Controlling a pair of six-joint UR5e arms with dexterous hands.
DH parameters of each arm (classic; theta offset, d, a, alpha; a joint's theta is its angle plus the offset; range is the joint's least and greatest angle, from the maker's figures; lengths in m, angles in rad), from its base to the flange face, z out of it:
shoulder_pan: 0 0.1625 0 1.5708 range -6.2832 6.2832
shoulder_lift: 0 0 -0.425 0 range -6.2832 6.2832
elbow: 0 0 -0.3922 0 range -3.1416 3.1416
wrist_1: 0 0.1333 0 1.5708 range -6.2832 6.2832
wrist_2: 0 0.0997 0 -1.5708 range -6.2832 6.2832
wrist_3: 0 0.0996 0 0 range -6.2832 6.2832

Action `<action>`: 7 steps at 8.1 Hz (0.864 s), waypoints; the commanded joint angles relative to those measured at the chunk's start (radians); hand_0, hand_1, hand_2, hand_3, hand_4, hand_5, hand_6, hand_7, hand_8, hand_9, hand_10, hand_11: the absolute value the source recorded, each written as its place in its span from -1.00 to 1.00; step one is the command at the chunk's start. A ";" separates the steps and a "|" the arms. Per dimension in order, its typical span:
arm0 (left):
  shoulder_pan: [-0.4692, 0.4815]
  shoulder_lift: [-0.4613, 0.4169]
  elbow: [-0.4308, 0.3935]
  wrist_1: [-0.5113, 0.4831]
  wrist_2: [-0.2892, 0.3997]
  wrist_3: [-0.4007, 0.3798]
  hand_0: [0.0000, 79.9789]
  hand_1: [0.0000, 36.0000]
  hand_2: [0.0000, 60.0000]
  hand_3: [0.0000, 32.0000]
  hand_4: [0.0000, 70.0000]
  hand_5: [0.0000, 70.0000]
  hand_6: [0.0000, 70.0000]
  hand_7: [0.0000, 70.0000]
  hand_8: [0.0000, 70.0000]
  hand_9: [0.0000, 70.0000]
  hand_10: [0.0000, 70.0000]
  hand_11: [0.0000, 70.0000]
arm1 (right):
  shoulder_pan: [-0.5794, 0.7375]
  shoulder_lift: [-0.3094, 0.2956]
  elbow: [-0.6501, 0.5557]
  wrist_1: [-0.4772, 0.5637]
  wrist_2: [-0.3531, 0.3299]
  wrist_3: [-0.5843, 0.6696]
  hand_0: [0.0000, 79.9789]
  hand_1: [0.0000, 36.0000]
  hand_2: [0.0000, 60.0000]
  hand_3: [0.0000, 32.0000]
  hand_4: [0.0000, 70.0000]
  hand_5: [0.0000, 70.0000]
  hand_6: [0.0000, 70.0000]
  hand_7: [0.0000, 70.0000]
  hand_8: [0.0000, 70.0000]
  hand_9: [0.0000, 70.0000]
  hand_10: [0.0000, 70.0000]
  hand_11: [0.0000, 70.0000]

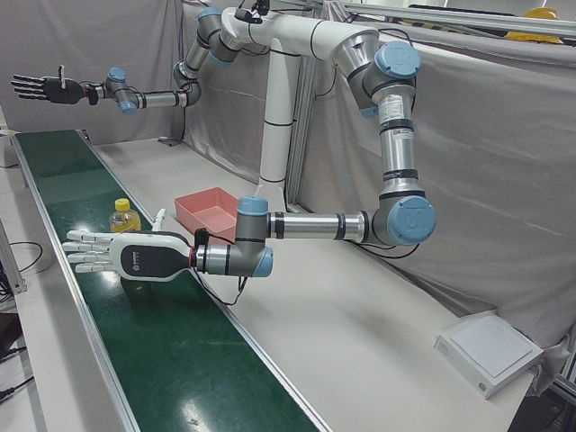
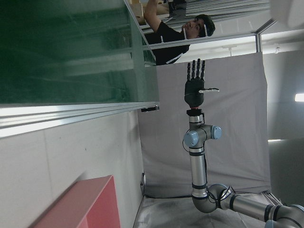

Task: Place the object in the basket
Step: 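Close the left hand around the juice bottle on the belt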

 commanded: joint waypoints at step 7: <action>0.008 0.028 -0.142 0.070 -0.129 -0.056 0.52 0.16 1.00 -1.00 1.00 1.00 1.00 1.00 1.00 1.00 1.00 1.00 | 0.000 0.000 0.001 0.000 0.000 0.000 -1.00 -1.00 -1.00 -1.00 -1.00 -1.00 -1.00 -1.00 -1.00 -1.00 -1.00 -1.00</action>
